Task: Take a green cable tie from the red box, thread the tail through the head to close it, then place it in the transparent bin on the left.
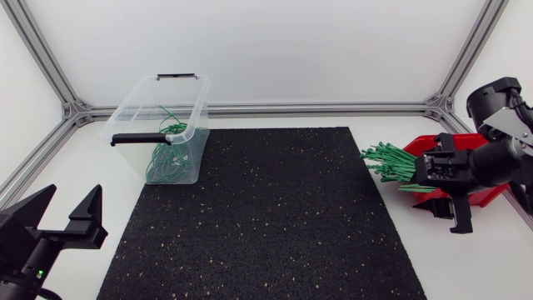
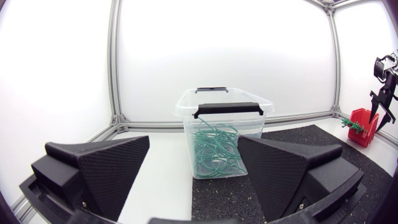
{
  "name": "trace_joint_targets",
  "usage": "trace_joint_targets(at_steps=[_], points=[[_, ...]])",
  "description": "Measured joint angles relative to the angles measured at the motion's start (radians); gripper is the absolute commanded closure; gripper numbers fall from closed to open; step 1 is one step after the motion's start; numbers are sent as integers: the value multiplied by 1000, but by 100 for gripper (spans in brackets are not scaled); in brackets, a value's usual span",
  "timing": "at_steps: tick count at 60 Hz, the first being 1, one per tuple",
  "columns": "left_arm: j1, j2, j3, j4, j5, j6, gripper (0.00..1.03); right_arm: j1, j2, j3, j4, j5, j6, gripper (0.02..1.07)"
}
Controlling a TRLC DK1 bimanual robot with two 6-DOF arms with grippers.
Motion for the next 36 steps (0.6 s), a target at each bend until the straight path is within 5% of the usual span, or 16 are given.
trace_joint_targets(at_steps=[7,36], points=[[0,0,0,0,0,0,4,-24,23,0,15,3,-15,48],[0,0,0,0,0,0,4,-15,78,-23,83,-5,-26,48]])
